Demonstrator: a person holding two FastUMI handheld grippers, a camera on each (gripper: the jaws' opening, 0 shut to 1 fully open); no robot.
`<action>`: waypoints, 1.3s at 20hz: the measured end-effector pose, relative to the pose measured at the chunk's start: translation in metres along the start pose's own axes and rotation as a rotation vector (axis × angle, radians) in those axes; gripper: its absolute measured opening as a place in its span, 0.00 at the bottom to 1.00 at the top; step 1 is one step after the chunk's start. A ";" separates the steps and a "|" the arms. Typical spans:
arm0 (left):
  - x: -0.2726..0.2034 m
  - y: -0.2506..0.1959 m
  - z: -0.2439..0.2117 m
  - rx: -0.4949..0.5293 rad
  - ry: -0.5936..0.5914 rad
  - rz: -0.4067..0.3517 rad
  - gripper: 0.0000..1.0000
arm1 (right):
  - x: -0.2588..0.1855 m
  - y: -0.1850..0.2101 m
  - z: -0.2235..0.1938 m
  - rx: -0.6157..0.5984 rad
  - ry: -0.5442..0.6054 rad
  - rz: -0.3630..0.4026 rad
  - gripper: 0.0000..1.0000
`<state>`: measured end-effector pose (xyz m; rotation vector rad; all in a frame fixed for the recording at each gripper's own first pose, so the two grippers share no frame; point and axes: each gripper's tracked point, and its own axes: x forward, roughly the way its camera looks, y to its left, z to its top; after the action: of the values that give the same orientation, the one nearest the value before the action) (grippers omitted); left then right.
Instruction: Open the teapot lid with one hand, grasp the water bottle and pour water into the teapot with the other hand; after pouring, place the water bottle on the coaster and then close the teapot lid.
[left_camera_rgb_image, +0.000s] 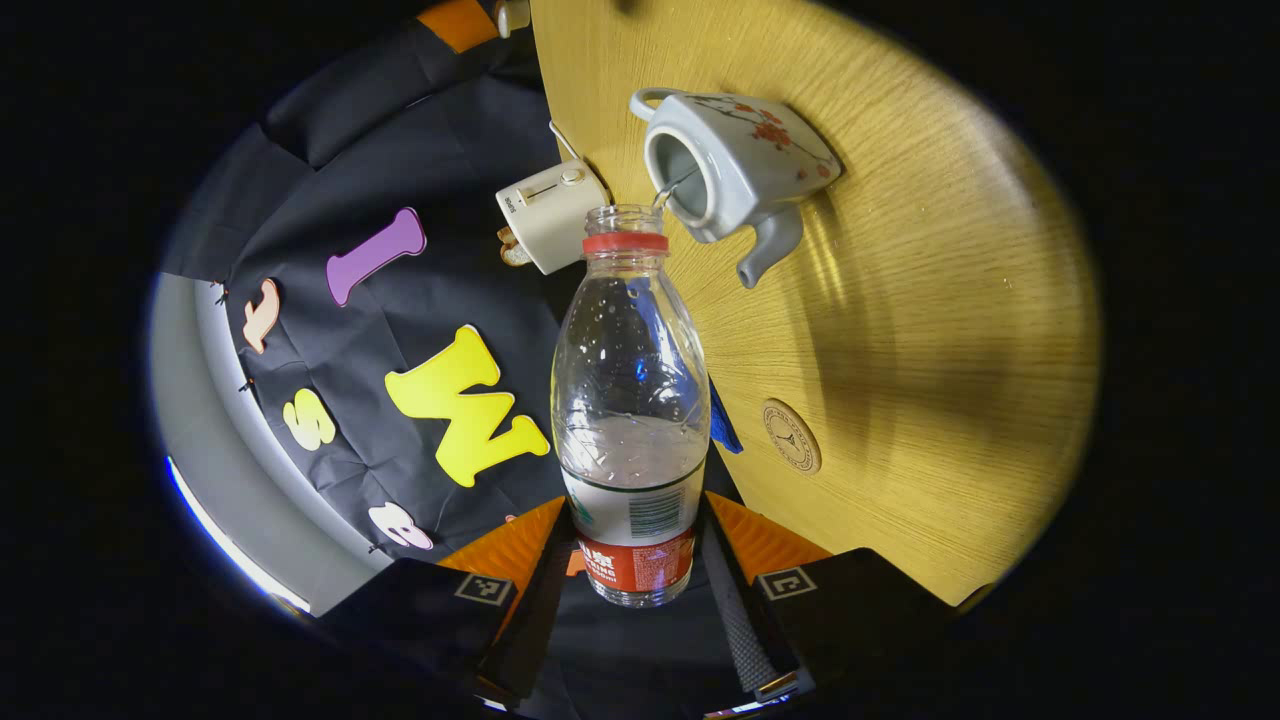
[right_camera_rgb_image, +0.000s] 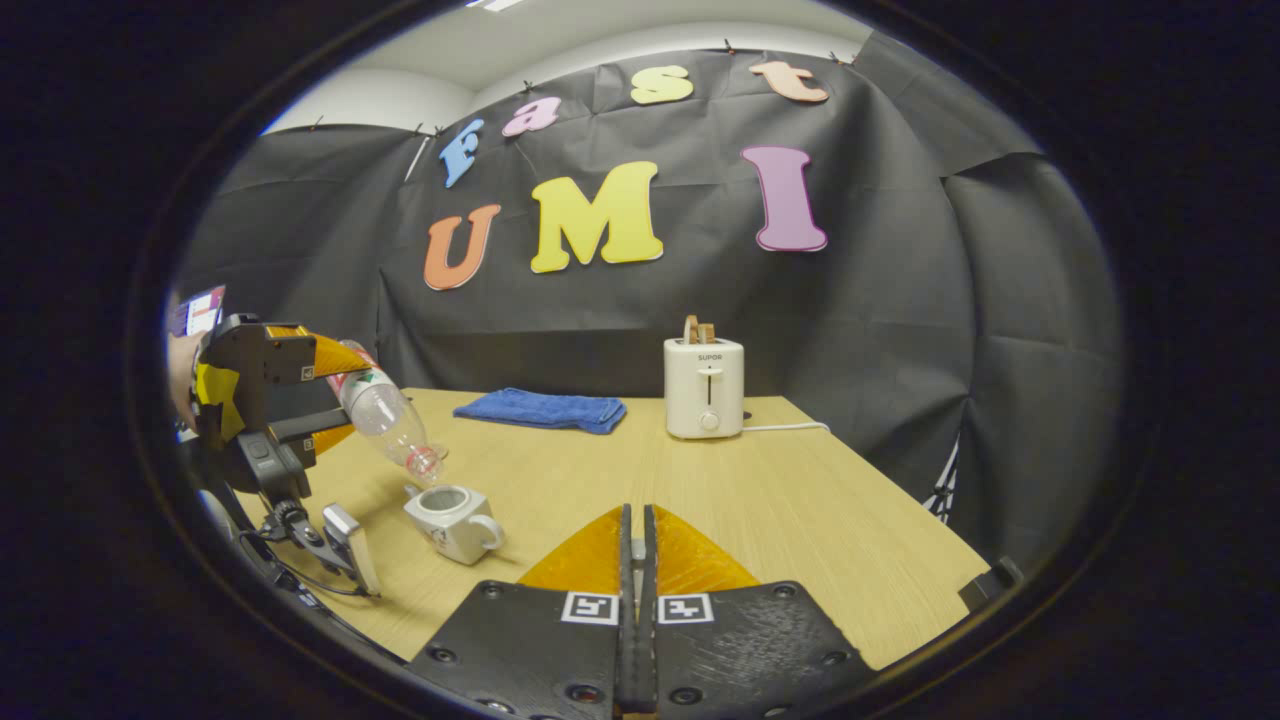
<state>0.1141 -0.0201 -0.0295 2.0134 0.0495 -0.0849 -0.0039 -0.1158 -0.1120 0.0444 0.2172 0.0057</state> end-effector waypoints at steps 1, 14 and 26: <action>0.000 0.005 0.000 0.011 -0.001 0.004 0.74 | 0.000 0.001 0.001 -0.002 -0.001 0.002 0.00; -0.001 0.016 0.000 0.090 0.013 0.017 0.74 | -0.003 -0.002 0.002 0.011 -0.009 0.008 0.00; 0.006 0.020 -0.006 0.002 0.011 0.009 0.74 | -0.005 0.001 0.005 0.012 -0.017 0.010 0.00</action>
<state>0.1213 -0.0234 -0.0100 2.0164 0.0473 -0.0687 -0.0076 -0.1151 -0.1058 0.0572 0.1997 0.0141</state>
